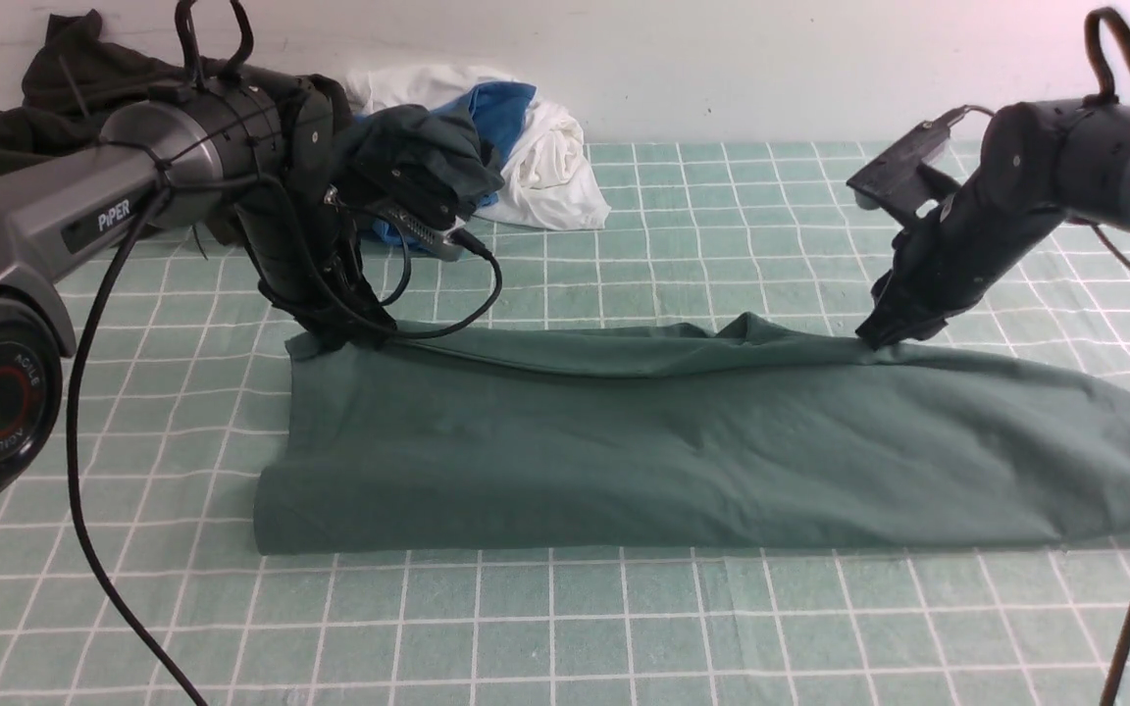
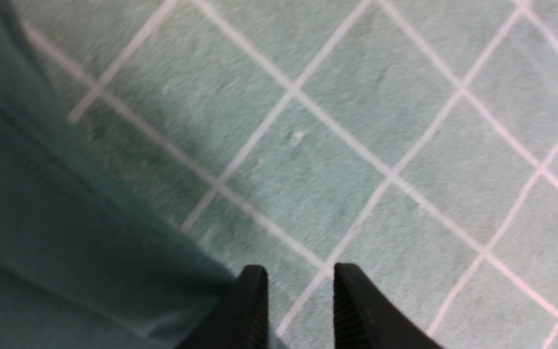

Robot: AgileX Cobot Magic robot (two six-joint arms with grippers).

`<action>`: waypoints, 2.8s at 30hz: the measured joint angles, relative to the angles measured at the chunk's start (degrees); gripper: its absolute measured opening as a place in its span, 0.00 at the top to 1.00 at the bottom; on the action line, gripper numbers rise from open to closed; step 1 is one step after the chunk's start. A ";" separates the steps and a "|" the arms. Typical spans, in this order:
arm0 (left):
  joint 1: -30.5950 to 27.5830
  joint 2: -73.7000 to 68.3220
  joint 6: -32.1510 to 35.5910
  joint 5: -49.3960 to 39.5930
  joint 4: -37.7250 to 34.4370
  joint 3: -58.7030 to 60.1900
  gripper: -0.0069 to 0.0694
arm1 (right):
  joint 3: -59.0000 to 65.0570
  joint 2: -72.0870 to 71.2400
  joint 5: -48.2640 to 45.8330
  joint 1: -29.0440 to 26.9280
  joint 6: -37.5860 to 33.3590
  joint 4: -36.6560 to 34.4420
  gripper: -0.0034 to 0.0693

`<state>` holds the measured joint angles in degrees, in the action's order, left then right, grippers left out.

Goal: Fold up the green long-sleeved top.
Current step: Use both arms to drag the lower edge of the fabric forward and fold it over the upper edge, then use the right arm to clamp the right edge of the fabric

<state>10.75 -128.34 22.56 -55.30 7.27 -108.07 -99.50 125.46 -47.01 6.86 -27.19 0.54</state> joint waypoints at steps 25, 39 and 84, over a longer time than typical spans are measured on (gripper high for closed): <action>4.52 4.80 -7.21 -15.18 -7.27 -3.98 0.90 | -0.42 3.49 8.56 7.03 10.69 -17.16 0.67; 5.80 17.64 -7.39 -10.03 -7.27 26.98 0.91 | -10.09 -6.56 -16.83 -1.38 20.22 1.04 0.67; 5.26 18.63 -7.57 0.17 -7.27 36.78 0.91 | 24.49 -10.89 -3.97 -25.27 19.03 -6.64 0.73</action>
<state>16.01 -109.72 14.99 -55.13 0.00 -71.29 -75.01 114.57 -50.98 -18.41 -8.16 -6.10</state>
